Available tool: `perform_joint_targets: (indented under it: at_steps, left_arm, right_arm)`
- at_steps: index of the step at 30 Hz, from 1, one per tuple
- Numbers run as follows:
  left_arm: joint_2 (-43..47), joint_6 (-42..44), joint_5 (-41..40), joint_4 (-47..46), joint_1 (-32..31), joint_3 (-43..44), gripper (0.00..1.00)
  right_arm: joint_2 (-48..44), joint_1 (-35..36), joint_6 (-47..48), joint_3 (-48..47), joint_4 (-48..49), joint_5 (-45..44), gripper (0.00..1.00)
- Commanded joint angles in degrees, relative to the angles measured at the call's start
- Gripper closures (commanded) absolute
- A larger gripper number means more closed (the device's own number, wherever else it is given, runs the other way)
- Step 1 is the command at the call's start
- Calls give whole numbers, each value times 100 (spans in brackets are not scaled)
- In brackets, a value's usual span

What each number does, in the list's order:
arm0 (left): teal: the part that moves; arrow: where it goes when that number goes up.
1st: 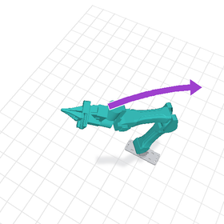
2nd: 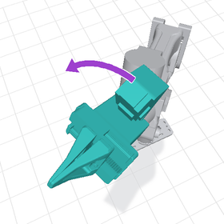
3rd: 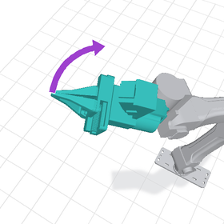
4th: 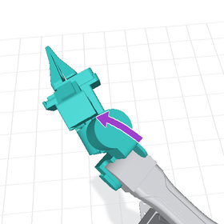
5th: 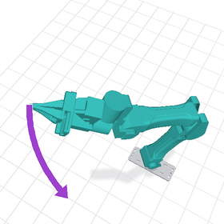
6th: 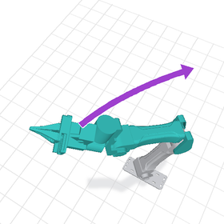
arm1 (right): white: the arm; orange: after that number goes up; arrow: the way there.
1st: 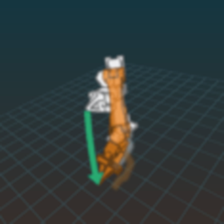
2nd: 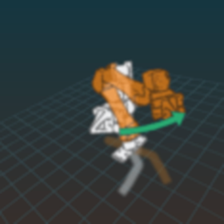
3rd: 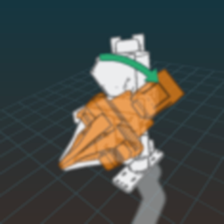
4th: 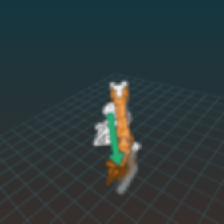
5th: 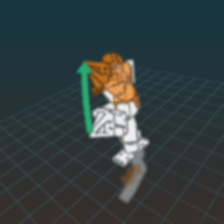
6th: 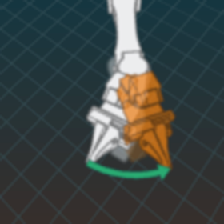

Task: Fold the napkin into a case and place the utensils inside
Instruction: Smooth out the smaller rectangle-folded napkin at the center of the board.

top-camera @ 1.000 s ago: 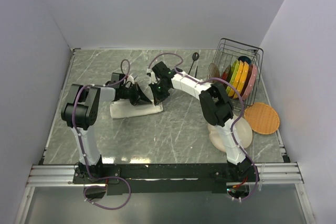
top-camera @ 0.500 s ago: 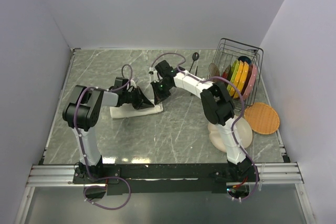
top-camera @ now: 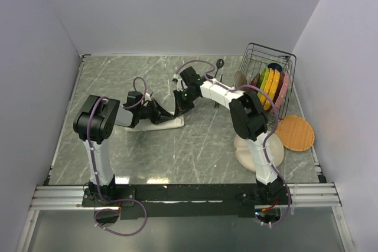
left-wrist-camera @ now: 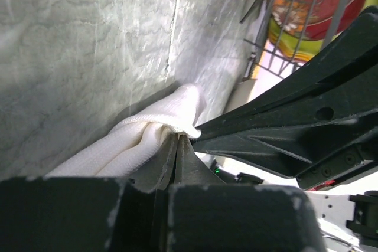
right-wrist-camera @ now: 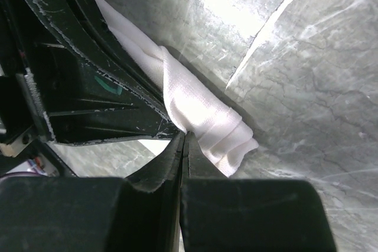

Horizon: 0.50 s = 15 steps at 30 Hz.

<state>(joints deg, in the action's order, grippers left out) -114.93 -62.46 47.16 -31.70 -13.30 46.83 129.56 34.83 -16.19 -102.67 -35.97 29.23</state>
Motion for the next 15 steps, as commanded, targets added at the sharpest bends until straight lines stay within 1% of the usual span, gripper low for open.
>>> perform_joint_targets:
  at_steps: [1, 3, 8, 9, 11, 13, 15]
  left_arm:
    - [-125, -644, 92, -1205, 20, -130, 99]
    - [-196, -829, 83, -1400, 12, -139, 99]
    - [-433, -742, -171, -1066, 12, 2, 99]
    - [-459, -733, -233, -779, -6, 45, 99]
    - [-556, -348, -469, 11, -67, 370, 99]
    - [-539, -180, -654, 478, -103, 458, 99]
    - [-556, -30, -847, 726, -138, 511, 99]
  right_arm:
    - [-484, -55, -218, 98, 28, 249, 100]
    - [-484, -81, -262, 168, 72, 302, 100]
    - [-554, -195, -446, 370, 283, 592, 100]
    - [-580, -213, -499, 414, 344, 758, 100]
    - [-598, -231, -622, 458, 502, 916, 100]
    - [-677, -257, -788, 511, 773, 1145, 100]
    - [-721, -275, -930, 582, 950, 1260, 100]
